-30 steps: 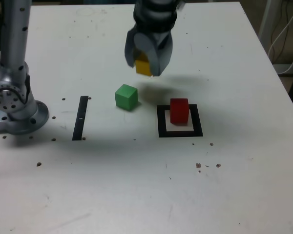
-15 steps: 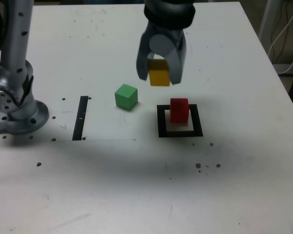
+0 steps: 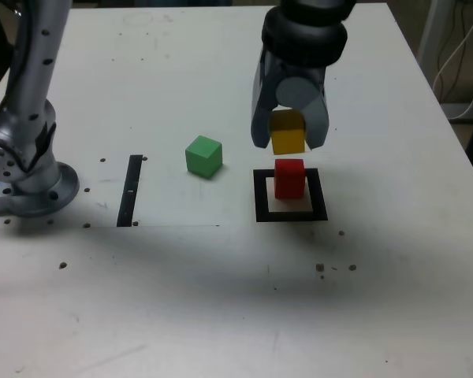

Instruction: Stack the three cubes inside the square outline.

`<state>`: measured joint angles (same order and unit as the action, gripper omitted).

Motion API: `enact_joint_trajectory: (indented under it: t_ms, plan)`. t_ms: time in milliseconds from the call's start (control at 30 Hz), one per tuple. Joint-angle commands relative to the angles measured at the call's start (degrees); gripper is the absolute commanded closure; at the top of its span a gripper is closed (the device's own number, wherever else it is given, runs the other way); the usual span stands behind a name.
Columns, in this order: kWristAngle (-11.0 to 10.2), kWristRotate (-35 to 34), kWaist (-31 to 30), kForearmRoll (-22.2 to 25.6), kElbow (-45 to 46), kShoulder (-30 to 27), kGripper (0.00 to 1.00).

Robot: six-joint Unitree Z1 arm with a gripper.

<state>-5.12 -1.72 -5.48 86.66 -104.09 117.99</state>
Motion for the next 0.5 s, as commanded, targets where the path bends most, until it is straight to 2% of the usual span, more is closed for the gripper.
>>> enact_joint_trajectory:
  t_ms: [0,200,467]
  plan:
    - [-0.5,0.5,0.1,-0.2,0.2,1.0,0.74]
    - [-1.2,0.9,0.3,-0.7,0.6,1.8,0.74]
    - [0.0,0.9,1.0,-2.4,1.2,3.3,0.73]
